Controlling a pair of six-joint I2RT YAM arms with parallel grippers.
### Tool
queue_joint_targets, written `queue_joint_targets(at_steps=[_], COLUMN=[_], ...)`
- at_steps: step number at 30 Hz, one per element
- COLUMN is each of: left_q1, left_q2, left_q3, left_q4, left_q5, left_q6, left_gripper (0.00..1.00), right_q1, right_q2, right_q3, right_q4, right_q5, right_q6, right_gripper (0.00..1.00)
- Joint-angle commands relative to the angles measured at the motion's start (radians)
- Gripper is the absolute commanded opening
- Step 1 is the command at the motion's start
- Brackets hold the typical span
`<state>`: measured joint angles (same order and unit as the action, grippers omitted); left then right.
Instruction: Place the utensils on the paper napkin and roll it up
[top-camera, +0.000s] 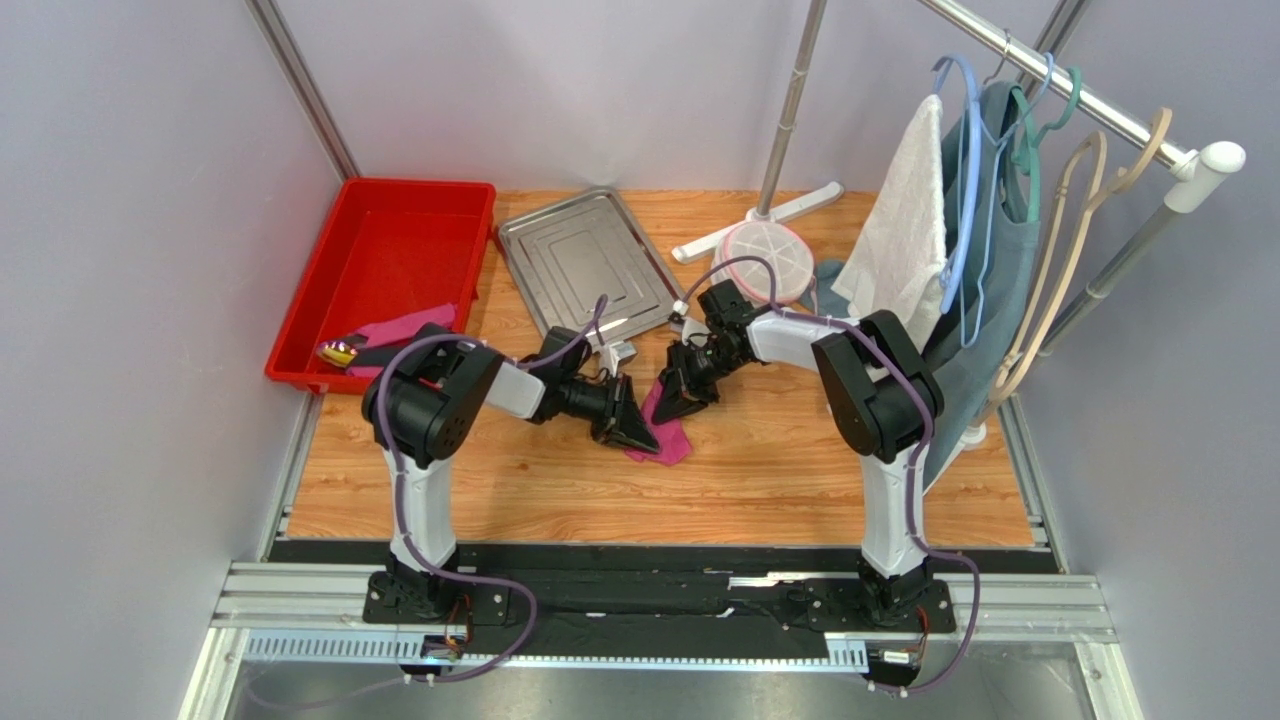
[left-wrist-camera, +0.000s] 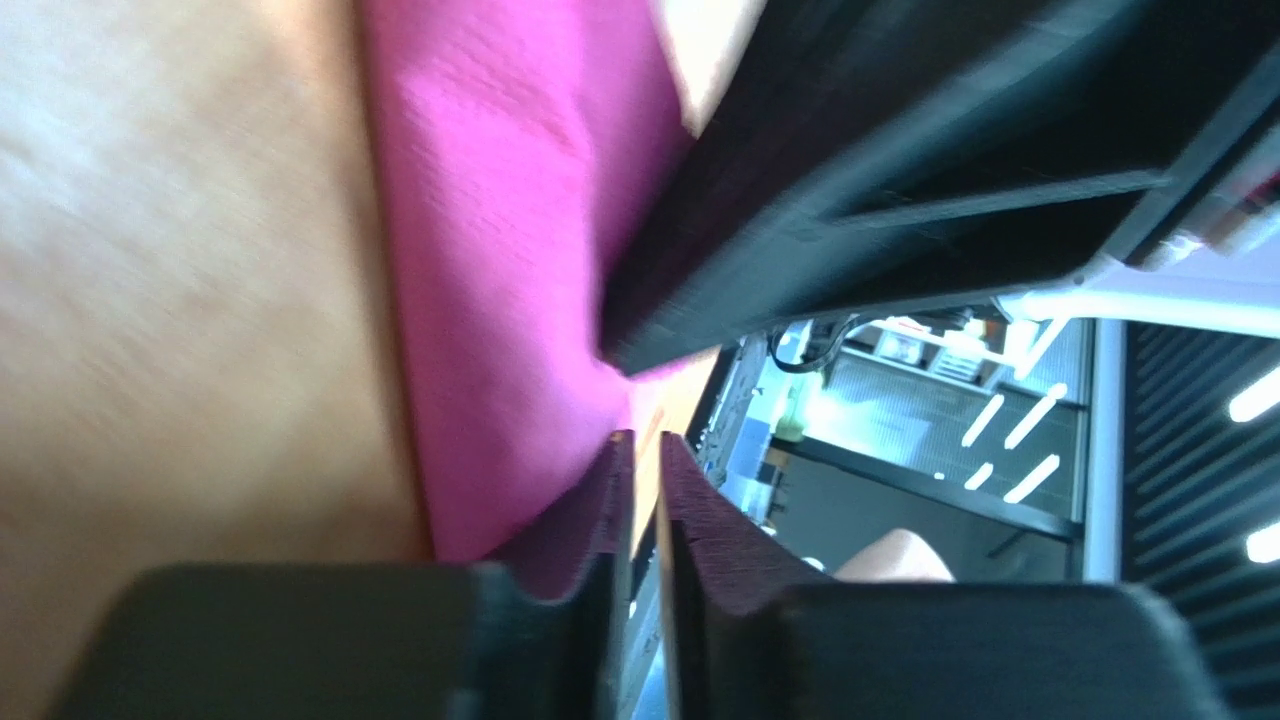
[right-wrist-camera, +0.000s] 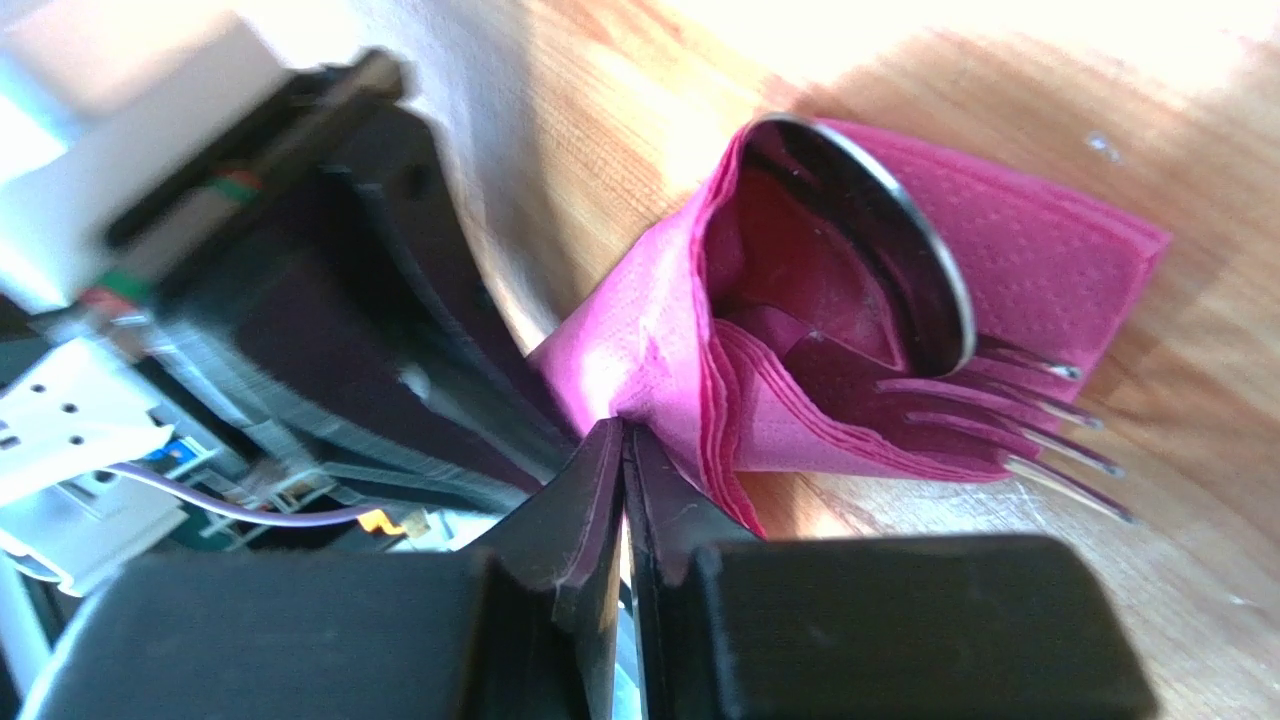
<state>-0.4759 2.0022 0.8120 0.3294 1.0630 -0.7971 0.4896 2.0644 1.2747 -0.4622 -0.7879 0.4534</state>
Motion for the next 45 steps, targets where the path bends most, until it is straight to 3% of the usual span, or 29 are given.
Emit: queue_joint_targets(at_steps=[1, 4, 7, 16, 24, 31, 38, 45], left_q1=[0.003, 0.008, 0.016, 0.017, 0.043, 0.069, 0.068, 0.068], left_q2=[-0.146, -0.223, -0.261, -0.253, -0.076, 0.043, 0.067, 0.096], left_q3=[-0.01, -0.001, 0.007, 0.019, 0.068, 0.075, 0.004, 0.0], left_q4=[0.007, -0.042, -0.059, -0.085, -0.106, -0.11, -0.055, -0.02], left_q5=[-0.037, -0.04, -0.054, -0.124, -0.167, -0.156, -0.153, -0.15], left_q6=[0.03, 0.045, 0.036, 0.052, 0.046, 0.05, 0.0, -0.051], left_gripper=[0.25, 0.34, 0.37, 0.37, 0.31, 0.1, 0.04, 0.01], right_q1=[-0.003, -0.003, -0.006, -0.026, -0.025, -0.028, -0.051, -0.06], right_q2=[0.029, 0.036, 0.049, 0.117, 0.125, 0.097, -0.001, -0.084], right_q3=[-0.003, -0.002, 0.011, 0.179, 0.216, 0.213, 0.227, 0.15], right_q4=[-0.078, -0.11, -0.134, -0.219, -0.239, -0.24, -0.198, -0.078], right_q5=[0.099, 0.139, 0.18, 0.23, 0.213, 0.179, 0.064, 0.122], right_q6=[-0.139, -0.197, -0.232, -0.341, -0.346, -0.345, -0.234, -0.085], right_gripper=[0.09, 0.08, 0.08, 0.06, 0.06, 0.07, 0.18, 0.26])
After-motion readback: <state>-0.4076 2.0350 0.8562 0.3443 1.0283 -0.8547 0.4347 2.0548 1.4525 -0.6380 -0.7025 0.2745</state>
